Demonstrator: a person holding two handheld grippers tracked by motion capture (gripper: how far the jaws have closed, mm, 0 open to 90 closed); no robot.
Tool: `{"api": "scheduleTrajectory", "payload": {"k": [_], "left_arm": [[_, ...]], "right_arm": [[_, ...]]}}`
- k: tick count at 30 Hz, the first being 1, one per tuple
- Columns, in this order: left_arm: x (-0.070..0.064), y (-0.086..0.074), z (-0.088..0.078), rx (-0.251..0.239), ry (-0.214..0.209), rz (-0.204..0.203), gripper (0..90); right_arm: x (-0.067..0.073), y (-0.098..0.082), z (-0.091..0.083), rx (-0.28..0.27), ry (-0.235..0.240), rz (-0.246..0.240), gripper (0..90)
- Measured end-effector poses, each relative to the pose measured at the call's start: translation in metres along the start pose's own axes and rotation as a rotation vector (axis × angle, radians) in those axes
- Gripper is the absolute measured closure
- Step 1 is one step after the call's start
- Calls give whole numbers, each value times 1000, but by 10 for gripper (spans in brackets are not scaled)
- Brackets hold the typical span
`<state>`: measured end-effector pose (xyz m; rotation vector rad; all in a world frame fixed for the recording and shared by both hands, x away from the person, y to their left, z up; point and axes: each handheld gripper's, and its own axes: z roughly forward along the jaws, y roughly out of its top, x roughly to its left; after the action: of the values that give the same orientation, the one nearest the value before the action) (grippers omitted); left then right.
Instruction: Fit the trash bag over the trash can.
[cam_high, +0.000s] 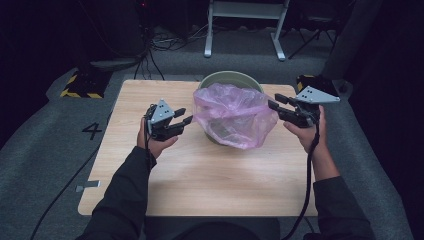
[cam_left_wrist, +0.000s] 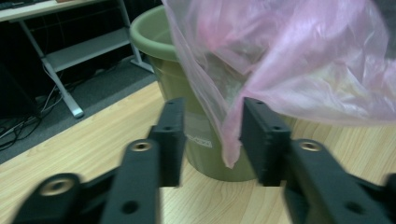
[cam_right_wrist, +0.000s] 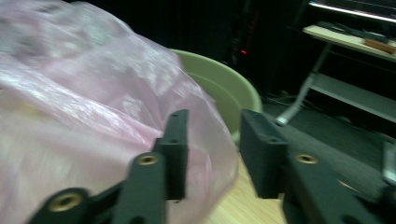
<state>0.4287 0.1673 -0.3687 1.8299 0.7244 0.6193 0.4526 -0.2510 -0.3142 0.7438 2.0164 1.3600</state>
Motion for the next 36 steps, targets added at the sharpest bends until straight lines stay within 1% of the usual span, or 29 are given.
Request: {"api": "scheduleTrajectory", "payload": {"k": [1, 3, 4, 5, 6, 7, 10, 11, 12, 13, 15, 16, 17, 18, 19, 20, 21, 22, 23, 24, 26, 27, 29, 30, 31, 32, 34, 35, 36], "left_arm": [[1, 1, -3, 2, 5, -8, 430], [3, 3, -5, -4, -22, -21, 362], [4, 4, -6, -5, -26, -23, 334], [4, 5, -6, -8, -13, -25, 317], [5, 7, -5, -11, -14, -29, 308], [6, 9, -5, -18, -28, -38, 298], [10, 13, 0, -34, -62, -59, 296], [11, 14, 2, -38, -67, -67, 297], [11, 16, 4, -35, -60, -74, 316], [11, 18, 6, -30, -47, -74, 348], [12, 21, 9, -36, -52, -76, 363], [12, 23, 11, -29, -41, -70, 404], [12, 23, 13, -24, -31, -68, 419], [14, 25, 15, -16, -33, -67, 431], [15, 25, 17, -12, -35, -67, 493], [15, 25, 19, -9, -33, -67, 498], [16, 26, 22, -2, -33, -59, 507], [17, 25, 24, -6, -45, -57, 556], [18, 26, 26, -3, -46, -58, 557], [19, 26, 28, -1, -35, -64, 546], [21, 26, 28, -22, -62, -82, 440], [21, 25, 26, -31, -61, -87, 402], [23, 24, 22, -57, -92, -100, 348], [24, 24, 19, -65, -94, -99, 329], [24, 24, 16, -73, -102, -99, 312], [24, 24, 15, -79, -127, -100, 288], [22, 26, 16, -61, -110, -72, 266], [21, 26, 19, -56, -104, -67, 259], [20, 27, 21, -46, -111, -70, 250]], "right_arm": [[2, 2, -1, -7, 20, -19, 539], [8, 6, -3, -17, 39, -56, 442], [10, 7, -3, -19, 52, -69, 425], [12, 9, -3, -16, 70, -85, 401], [15, 11, -3, -11, 87, -99, 365], [18, 12, -2, -11, 107, -116, 353], [24, 15, 2, 12, 155, -157, 300], [26, 16, 4, 21, 175, -172, 291], [28, 16, 5, 35, 184, -190, 290], [30, 17, 7, 48, 179, -205, 288], [34, 17, 9, 70, 193, -253, 272], [36, 17, 10, 92, 190, -275, 272], [39, 16, 12, 113, 170, -305, 272], [40, 15, 12, 121, 167, -319, 280], [41, 14, 13, 135, 169, -334, 305], [42, 13, 13, 139, 159, -339, 328], [42, 13, 14, 141, 138, -343, 387], [41, 12, 14, 140, 140, -344, 477], [39, 11, 14, 133, 144, -341, 517], [38, 11, 15, 129, 142, -336, 581], [36, 10, 17, 131, 121, -339, 698], [35, 10, 17, 128, 114, -340, 754], [32, 10, 17, 111, 99, -335, 818], [30, 11, 17, 103, 89, -330, 849], [28, 12, 16, 92, 78, -319, 858], [26, 13, 16, 80, 74, -305, 867], [20, 15, 16, 54, 50, -275, 881], [19, 16, 17, 41, 50, -265, 884], [17, 17, 17, 30, 48, -256, 887]]}}
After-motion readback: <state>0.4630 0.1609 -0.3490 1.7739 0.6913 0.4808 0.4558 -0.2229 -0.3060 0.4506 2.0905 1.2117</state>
